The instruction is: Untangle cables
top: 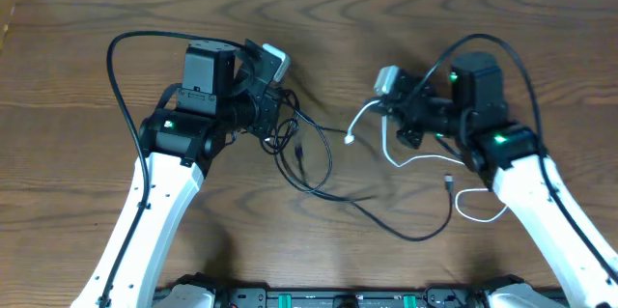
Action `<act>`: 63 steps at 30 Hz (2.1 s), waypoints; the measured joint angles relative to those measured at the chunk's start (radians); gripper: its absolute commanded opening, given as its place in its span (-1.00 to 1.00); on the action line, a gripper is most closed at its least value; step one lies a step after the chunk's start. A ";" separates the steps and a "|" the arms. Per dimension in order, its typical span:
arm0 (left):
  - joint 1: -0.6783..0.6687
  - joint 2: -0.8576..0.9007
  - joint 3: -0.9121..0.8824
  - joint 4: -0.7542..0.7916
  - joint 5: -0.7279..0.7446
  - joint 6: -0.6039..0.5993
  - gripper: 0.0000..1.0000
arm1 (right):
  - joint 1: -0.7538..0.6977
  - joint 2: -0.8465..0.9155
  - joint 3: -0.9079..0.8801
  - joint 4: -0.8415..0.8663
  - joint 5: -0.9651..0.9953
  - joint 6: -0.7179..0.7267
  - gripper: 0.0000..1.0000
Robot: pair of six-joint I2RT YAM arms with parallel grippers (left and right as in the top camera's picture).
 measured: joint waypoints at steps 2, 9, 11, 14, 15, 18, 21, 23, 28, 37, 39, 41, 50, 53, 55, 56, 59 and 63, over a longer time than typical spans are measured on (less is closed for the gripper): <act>0.000 0.000 0.000 -0.009 -0.023 0.000 -0.85 | -0.032 -0.024 0.000 -0.021 0.101 0.018 -0.98; 0.000 0.000 0.000 -0.031 -0.111 0.000 -0.85 | -0.161 -0.041 0.000 -0.042 0.225 0.065 -0.98; 0.000 0.000 0.000 -0.031 -0.124 0.000 -0.85 | -0.197 -0.042 0.000 -0.042 0.206 0.072 -0.98; 0.000 0.000 0.000 -0.038 -0.137 0.000 -0.85 | -0.244 -0.042 0.000 -0.044 0.153 0.080 -0.98; 0.000 0.000 0.000 -0.041 -0.140 0.000 -0.85 | -0.254 -0.042 0.000 -0.047 0.142 0.082 -0.98; 0.000 0.000 0.000 -0.048 -0.145 0.000 -0.85 | -0.278 -0.042 0.000 -0.064 0.141 0.088 -0.98; -0.001 0.000 0.000 -0.064 -0.154 0.000 -0.85 | -0.307 -0.042 0.000 -0.083 0.223 0.120 -0.98; -0.001 0.000 0.000 -0.080 -0.173 0.000 -0.85 | -0.336 -0.042 0.000 -0.108 0.329 0.156 -0.98; -0.001 0.000 0.000 -0.109 -0.209 0.000 -0.85 | -0.463 -0.042 0.000 -0.137 0.665 0.251 -0.98; -0.001 0.000 0.000 -0.113 -0.227 0.000 -0.85 | -0.822 -0.042 -0.002 0.101 0.830 0.362 -0.98; -0.001 0.000 0.000 -0.112 -0.227 0.000 -0.85 | -0.880 -0.042 -0.002 0.177 0.798 0.374 -0.98; -0.001 0.000 0.000 -0.113 -0.227 0.000 -0.85 | -0.925 -0.042 -0.003 0.270 0.758 0.383 -0.98; -0.001 0.000 0.000 -0.108 -0.227 -0.004 -0.85 | -0.976 -0.045 -0.003 0.551 0.628 0.397 -0.98; -0.001 0.000 0.000 -0.107 -0.227 -0.004 -0.85 | -0.976 -0.048 -0.003 0.514 0.588 0.397 -0.95; -0.001 0.000 0.000 -0.106 -0.227 -0.005 -0.85 | -0.976 -0.047 -0.003 0.459 0.577 0.397 -0.61; -0.001 0.000 0.000 -0.106 -0.227 -0.004 -0.84 | -0.976 -0.044 -0.003 0.416 0.572 0.399 -0.22; -0.001 0.000 0.000 -0.105 -0.227 -0.004 -0.87 | -0.976 -0.024 -0.003 0.305 0.565 0.403 0.77; -0.001 0.000 0.000 -0.105 -0.227 -0.005 -0.85 | -0.976 0.014 -0.003 0.188 0.560 0.406 0.98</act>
